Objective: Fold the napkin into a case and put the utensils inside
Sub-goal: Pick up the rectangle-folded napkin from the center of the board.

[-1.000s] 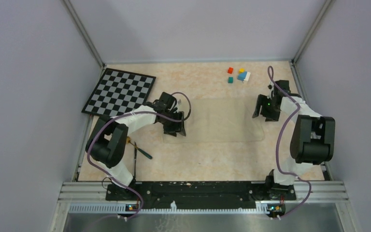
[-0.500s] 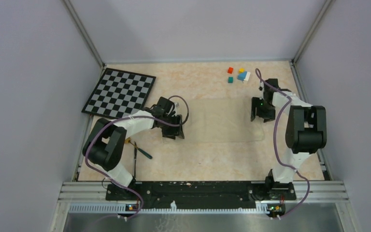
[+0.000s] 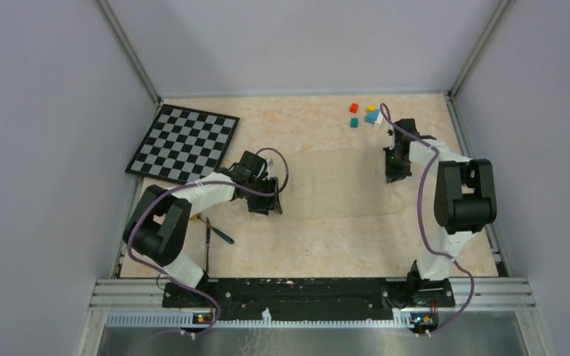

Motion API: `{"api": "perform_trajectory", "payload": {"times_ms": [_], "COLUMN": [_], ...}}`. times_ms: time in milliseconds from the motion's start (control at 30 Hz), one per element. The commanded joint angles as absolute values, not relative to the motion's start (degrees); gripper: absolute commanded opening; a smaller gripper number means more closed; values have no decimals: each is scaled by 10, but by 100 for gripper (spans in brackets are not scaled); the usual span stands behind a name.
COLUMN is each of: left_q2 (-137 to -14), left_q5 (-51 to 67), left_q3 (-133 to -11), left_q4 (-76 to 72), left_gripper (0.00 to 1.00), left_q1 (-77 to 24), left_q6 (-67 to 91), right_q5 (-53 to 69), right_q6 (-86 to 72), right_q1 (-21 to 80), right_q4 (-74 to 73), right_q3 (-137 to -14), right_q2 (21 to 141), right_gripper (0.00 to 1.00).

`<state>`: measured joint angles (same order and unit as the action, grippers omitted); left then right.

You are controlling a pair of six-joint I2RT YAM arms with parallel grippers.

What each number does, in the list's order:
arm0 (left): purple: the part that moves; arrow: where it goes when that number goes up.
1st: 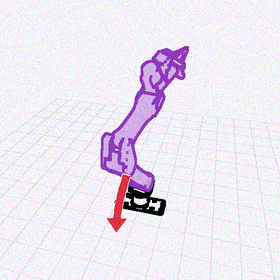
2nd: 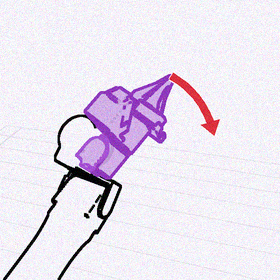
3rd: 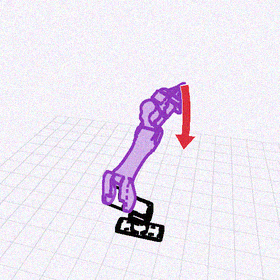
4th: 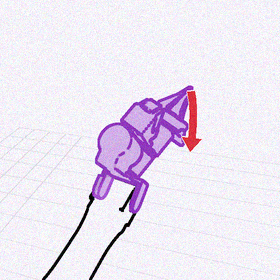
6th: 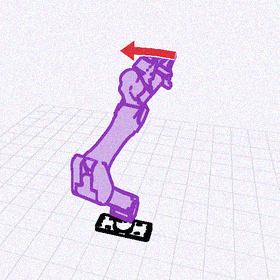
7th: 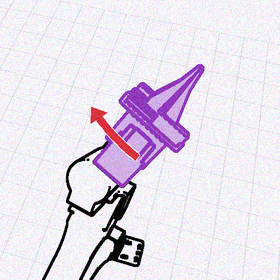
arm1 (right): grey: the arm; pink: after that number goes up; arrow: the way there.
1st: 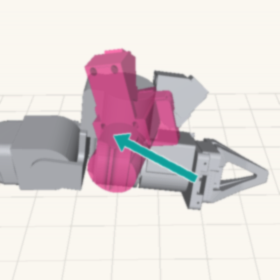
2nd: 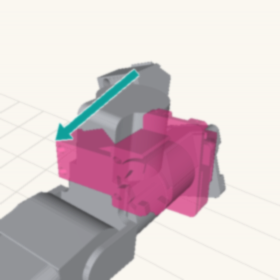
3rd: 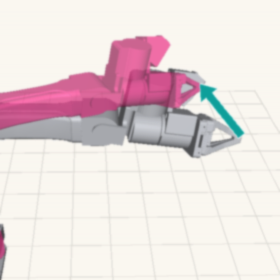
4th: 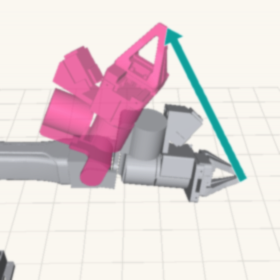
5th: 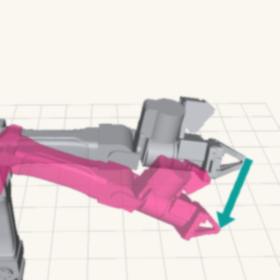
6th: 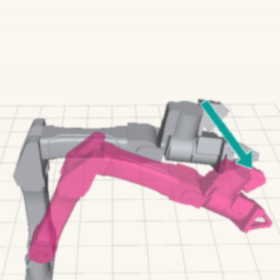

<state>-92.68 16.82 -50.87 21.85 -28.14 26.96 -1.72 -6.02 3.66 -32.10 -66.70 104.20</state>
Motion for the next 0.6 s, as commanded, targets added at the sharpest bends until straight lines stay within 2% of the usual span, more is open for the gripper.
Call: {"api": "perform_trajectory", "payload": {"times_ms": [0,333,567], "left_q2": [-911,-925,-964], "left_q5": [136,232,266], "left_q3": [-488,-465,-557], "left_q4": [260,201,171], "left_gripper": [58,58,60], "left_q1": [-280,-312,-398], "left_q6": [265,302,353], "right_q5": [-33,-144,-174], "right_q6": [-44,-3,61], "right_q1": [41,21,-34], "right_q4": [-284,-291,-292], "right_q3": [-636,-640,-636], "right_q2": [1069,969,926], "right_gripper": [2,0,0]}}
